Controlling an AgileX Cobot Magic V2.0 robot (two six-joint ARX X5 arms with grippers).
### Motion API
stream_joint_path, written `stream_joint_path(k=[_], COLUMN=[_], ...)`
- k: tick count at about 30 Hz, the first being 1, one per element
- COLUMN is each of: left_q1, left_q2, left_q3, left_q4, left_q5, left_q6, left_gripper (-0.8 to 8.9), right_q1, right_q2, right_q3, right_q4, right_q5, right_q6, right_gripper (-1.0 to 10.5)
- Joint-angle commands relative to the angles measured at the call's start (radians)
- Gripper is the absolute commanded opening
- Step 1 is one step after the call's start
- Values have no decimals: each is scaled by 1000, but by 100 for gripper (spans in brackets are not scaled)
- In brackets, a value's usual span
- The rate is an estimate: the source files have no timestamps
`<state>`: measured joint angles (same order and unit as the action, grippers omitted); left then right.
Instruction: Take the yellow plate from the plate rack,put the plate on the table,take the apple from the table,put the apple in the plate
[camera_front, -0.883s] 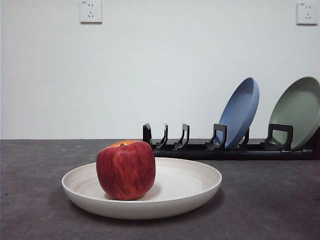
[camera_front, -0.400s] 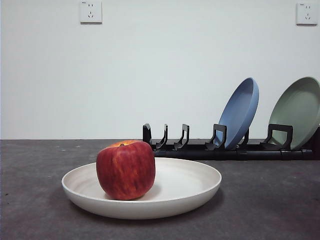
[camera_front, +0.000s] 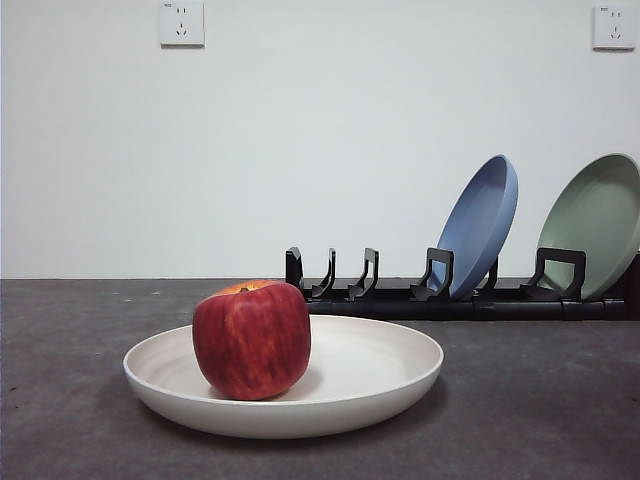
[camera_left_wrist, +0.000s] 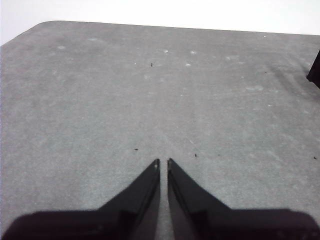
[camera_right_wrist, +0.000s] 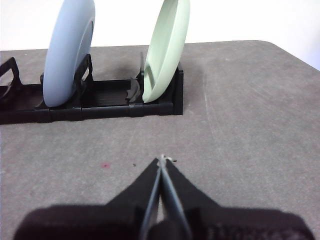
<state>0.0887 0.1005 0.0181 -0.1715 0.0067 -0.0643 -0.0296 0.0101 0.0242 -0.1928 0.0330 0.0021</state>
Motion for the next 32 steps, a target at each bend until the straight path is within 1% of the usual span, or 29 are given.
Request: stream_joint_path(k=[1, 9, 32], left_q1=[-2, -2, -2], left_q2=[0, 0, 0], left_q3=[-10, -10, -10], left_q4=[6, 6, 6], left_q5=[0, 0, 0], left_q6=[-3, -3, -3], left_gripper=[28, 28, 28], right_q1=[13, 69, 69], right_q2=[-2, -2, -2], right_q3=[-10, -10, -10], right_q4=[7, 8, 7], right_q5=[0, 0, 1], right_q6=[-6, -6, -6], right_gripper=[1, 1, 1])
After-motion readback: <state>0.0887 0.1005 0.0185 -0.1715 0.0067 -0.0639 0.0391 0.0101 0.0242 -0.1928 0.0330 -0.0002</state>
